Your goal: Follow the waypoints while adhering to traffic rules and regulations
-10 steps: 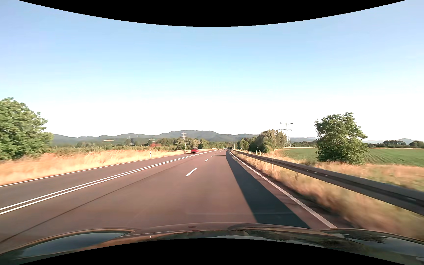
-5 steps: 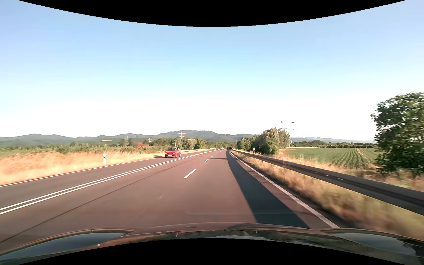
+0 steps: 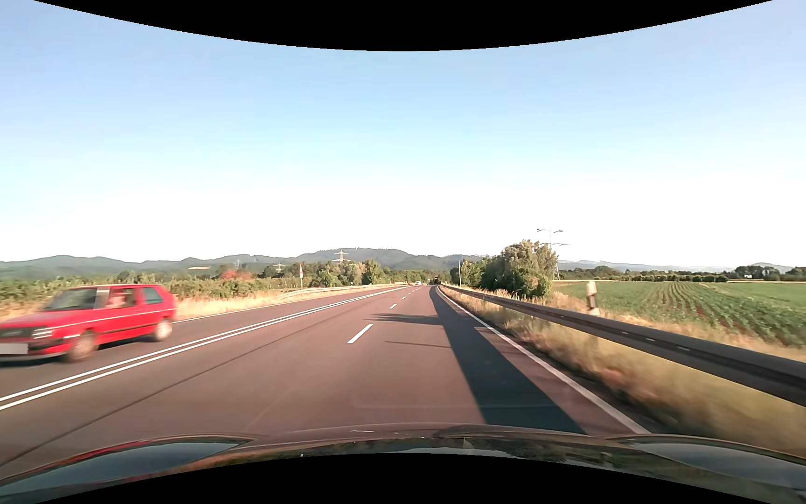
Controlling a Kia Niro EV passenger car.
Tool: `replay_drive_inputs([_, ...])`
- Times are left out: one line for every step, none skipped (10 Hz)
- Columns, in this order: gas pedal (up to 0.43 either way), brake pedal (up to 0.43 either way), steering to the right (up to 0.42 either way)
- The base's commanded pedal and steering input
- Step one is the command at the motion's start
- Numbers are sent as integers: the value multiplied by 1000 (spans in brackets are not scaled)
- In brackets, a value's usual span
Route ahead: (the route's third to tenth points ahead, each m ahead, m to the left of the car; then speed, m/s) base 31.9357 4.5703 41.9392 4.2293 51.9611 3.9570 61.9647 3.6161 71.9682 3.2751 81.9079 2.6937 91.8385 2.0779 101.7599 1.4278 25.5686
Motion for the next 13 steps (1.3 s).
replay_drive_inputs([228,0,2])
replay_drive_inputs([228,0,2])
replay_drive_inputs([228,0,2])
replay_drive_inputs([228,0,2])
replay_drive_inputs([228,0,3])
replay_drive_inputs([228,0,3])
replay_drive_inputs([228,0,3])
replay_drive_inputs([228,0,3])
replay_drive_inputs([228,0,3])
replay_drive_inputs([228,0,3])
replay_drive_inputs([228,0,3])
replay_drive_inputs([228,0,3])
replay_drive_inputs([228,0,3])
